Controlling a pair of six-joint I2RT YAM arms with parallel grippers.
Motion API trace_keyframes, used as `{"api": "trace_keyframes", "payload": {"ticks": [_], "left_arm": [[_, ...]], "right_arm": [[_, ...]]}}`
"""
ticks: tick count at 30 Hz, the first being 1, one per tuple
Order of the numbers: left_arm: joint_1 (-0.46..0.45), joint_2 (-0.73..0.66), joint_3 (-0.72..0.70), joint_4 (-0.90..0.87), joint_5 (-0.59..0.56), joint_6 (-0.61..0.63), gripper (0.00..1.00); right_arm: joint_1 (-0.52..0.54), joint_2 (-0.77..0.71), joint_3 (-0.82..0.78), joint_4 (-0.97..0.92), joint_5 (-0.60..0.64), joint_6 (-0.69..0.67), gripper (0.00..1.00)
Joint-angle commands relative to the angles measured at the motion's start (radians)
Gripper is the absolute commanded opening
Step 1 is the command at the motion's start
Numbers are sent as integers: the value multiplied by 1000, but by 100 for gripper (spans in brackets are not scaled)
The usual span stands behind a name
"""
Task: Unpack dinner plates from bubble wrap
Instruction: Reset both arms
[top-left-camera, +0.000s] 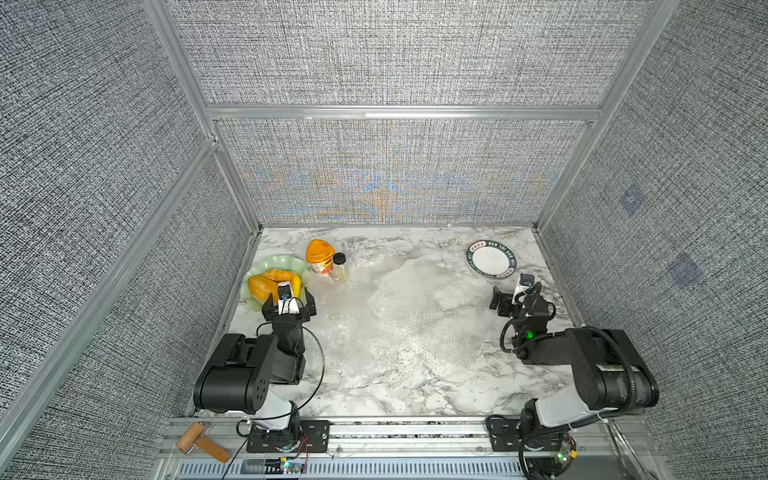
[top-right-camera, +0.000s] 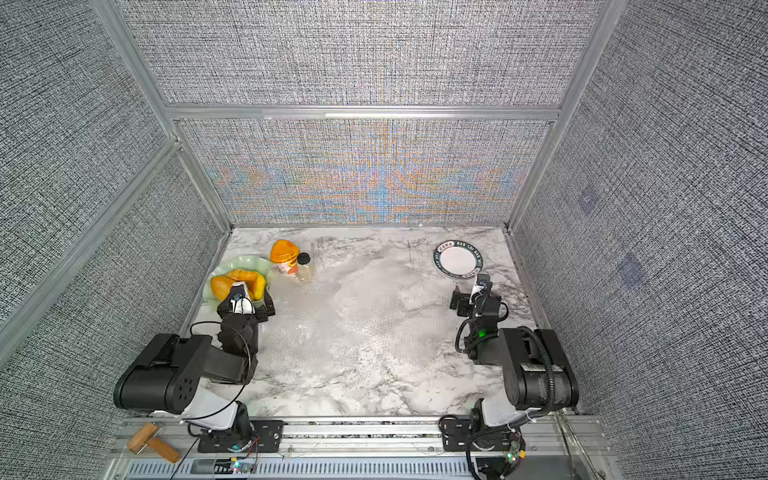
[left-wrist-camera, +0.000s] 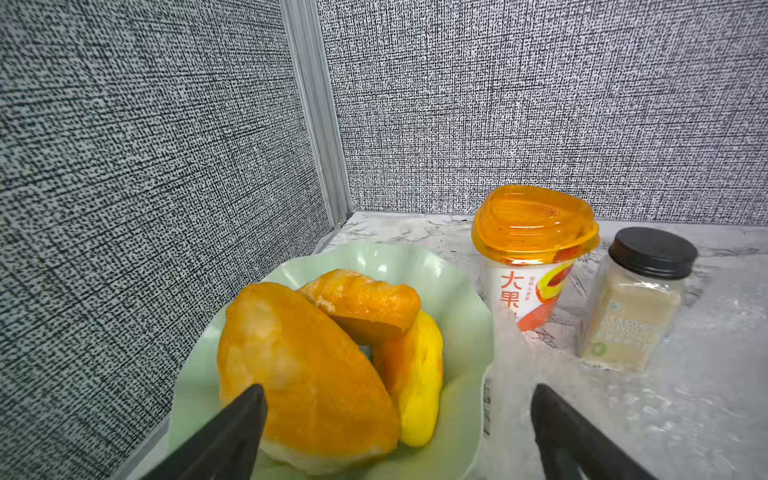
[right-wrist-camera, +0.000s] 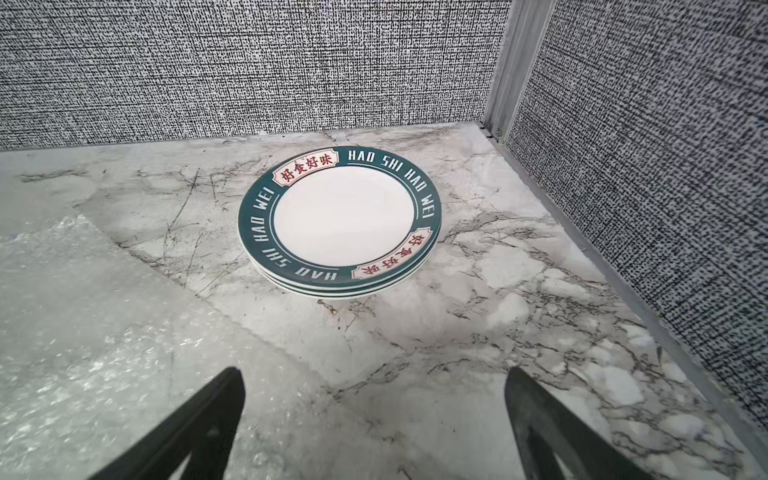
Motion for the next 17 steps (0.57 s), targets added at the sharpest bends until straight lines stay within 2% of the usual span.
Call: {"api": "trace_keyframes", "payload": {"ticks": [1,13,17], "left_arm": [[1,-1,2,17,9,0,99],[1,-1,2,18,9,1,99],[1,-1,4,16,9,1,99]], "right_arm": [[0,-2,1,10,8,-10,99],[-10,10,30,-32,-10,2,99],[-8,-2,4,5,-13,-10,99]]}}
